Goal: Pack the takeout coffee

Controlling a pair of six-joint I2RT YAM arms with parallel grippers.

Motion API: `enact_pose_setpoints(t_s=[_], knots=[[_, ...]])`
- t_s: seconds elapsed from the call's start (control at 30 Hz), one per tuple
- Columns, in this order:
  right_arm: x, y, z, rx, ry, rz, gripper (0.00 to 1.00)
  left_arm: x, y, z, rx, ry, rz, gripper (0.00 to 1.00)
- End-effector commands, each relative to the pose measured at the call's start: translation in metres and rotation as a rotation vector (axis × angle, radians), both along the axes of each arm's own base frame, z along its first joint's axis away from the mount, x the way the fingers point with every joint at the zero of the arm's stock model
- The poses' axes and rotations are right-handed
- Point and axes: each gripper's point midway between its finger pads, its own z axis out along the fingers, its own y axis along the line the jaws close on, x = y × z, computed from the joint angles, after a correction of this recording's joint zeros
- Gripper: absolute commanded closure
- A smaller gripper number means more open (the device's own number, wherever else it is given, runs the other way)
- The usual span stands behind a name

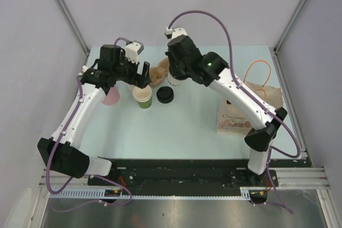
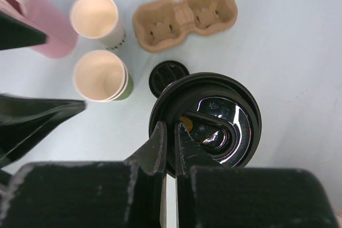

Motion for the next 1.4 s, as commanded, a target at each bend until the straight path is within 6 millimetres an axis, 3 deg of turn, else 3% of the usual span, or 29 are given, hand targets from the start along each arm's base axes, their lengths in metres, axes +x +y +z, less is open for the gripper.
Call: enact_pose_setpoints(t_s=[0.0, 0.1, 0.23, 0.37, 0.53, 0.6, 0.63, 0.7, 0.73, 0.77, 0.87, 1.13, 1.27, 1.37], knots=[[-0.031, -0.039, 0.087, 0.064, -0.112, -0.004, 1.00, -0.002, -0.013, 0.024, -0.030, -0.080, -0.088, 0.00], [-0.045, -0.070, 0.112, 0.072, -0.141, -0.059, 1.00, -0.006, -0.027, 0.025, -0.037, -0.078, -0.128, 0.00], [-0.059, -0.111, 0.123, 0.070, -0.140, -0.136, 1.00, -0.013, -0.054, 0.035, -0.036, -0.104, -0.196, 0.00], [-0.074, -0.153, 0.125, 0.054, -0.111, -0.196, 1.00, -0.025, -0.095, 0.045, -0.053, -0.118, -0.315, 0.00], [-0.091, -0.198, 0.125, 0.058, -0.080, -0.270, 1.00, -0.045, -0.169, 0.049, -0.097, -0.087, -0.487, 0.01], [-0.098, -0.218, 0.125, 0.060, -0.076, -0.310, 1.00, -0.055, -0.198, 0.069, -0.134, -0.113, -0.547, 0.01], [-0.102, -0.224, 0.126, 0.066, -0.074, -0.316, 1.00, -0.050, -0.214, 0.074, -0.144, -0.121, -0.564, 0.01], [-0.108, -0.242, 0.128, 0.070, -0.079, -0.348, 1.00, -0.059, -0.241, 0.076, -0.160, -0.114, -0.608, 0.01], [-0.111, -0.246, 0.129, 0.071, -0.078, -0.350, 1.00, -0.055, -0.256, 0.064, -0.153, -0.089, -0.618, 0.01], [-0.114, -0.252, 0.128, 0.065, -0.073, -0.360, 1.00, -0.054, -0.268, 0.078, -0.174, -0.119, -0.633, 0.01], [-0.120, -0.270, 0.127, 0.048, -0.070, -0.392, 1.00, -0.056, -0.301, 0.079, -0.205, -0.113, -0.677, 0.01], [-0.125, -0.318, 0.107, -0.027, -0.021, -0.485, 1.00, -0.046, -0.339, 0.066, -0.215, -0.105, -0.679, 0.02], [-0.120, -0.313, 0.094, -0.046, 0.026, -0.464, 1.00, -0.043, -0.350, 0.047, -0.194, -0.082, -0.674, 0.07], [-0.120, -0.314, 0.084, -0.075, 0.053, -0.458, 1.00, -0.045, -0.353, 0.042, -0.188, -0.075, -0.677, 0.17]])
